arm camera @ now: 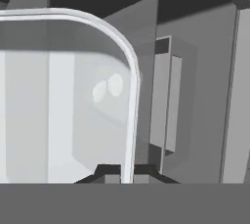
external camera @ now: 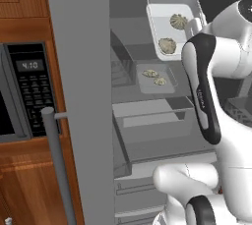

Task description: Place two dumplings into each of the tupperware containers and then place the containers in the fridge.

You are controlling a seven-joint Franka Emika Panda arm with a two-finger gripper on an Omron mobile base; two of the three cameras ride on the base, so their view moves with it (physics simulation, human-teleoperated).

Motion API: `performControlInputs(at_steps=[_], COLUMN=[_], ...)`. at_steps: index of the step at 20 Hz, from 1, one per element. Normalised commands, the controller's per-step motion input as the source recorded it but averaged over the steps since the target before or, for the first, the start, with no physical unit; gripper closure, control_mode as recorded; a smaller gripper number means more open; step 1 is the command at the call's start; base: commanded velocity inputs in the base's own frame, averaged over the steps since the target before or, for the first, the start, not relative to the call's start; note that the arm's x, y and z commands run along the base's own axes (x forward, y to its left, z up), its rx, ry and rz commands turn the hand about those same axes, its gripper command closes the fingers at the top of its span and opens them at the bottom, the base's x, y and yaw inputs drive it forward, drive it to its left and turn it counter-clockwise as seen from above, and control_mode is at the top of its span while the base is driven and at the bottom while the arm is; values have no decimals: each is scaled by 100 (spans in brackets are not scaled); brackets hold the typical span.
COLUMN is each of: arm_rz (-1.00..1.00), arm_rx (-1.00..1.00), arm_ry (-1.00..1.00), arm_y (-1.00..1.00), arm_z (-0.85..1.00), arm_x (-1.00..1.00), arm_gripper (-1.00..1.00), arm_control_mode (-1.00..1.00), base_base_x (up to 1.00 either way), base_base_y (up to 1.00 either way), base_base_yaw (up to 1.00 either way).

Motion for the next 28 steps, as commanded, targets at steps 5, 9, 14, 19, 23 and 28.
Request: performControlInputs(at_steps=[5,9,14,19,23,28], arm_rz=[1,3,3,2,1,1], arm_rx=[1,3,0,0,0,0], arm_ry=[0,3,2,2,0,0], arm_y=[-21,-24,-5,0,-1,-1], arm_z=[0,4,9,1,0,-4], arm_x=[99,100,100,100,95,42], arm_gripper=[100,100,100,100,100,100], arm_control_mode=[-100,-100,-100,-100,-100,-100], base_base_x=[0,0,0,0,0,0], base_base_y=[0,0,0,0,0,0], base_base_yaw=[0,0,0,0,0,0])
